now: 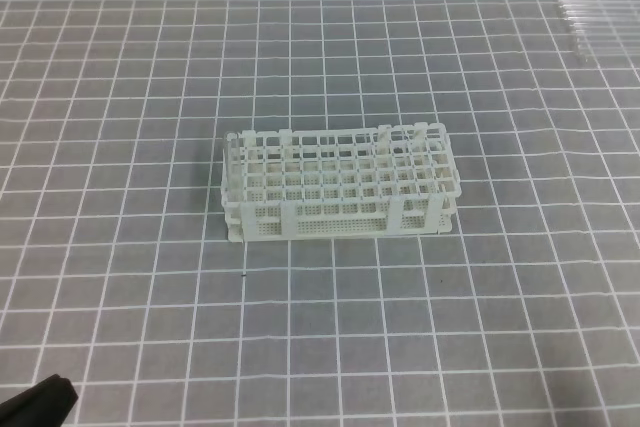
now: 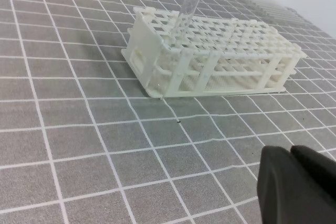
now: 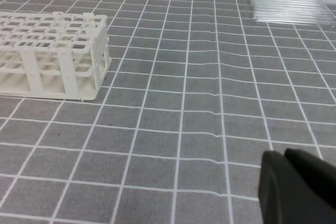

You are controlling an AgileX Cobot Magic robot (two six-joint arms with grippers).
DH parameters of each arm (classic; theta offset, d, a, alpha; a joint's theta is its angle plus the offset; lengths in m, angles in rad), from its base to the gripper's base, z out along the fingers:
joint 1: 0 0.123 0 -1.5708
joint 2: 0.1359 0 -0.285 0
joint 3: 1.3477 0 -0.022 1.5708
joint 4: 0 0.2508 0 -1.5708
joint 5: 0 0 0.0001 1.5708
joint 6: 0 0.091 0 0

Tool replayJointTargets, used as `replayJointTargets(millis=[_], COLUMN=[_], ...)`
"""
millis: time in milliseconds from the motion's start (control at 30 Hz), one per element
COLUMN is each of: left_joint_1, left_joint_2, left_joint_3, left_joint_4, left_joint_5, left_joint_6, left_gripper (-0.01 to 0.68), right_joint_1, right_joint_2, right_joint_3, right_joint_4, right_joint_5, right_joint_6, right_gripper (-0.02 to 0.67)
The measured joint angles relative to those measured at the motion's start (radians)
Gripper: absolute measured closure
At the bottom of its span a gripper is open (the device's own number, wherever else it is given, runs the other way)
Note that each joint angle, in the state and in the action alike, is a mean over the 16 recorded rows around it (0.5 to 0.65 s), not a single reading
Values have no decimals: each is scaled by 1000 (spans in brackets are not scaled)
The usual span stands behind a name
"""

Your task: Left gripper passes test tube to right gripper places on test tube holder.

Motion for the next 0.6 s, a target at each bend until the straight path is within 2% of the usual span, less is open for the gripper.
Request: replayJointTargets(millis=[600], left_joint_1=[0], left_joint_2=[1], left_joint_3=[3], left_joint_4=[0], left_joint_5=[-2], left_joint_6=[0], left_gripper=[674], right_joint_1=[0], right_joint_2=[0], right_joint_3=[0], right_joint_4=[7], right_joint_5=[7], right_joint_6=[0], right_gripper=[662])
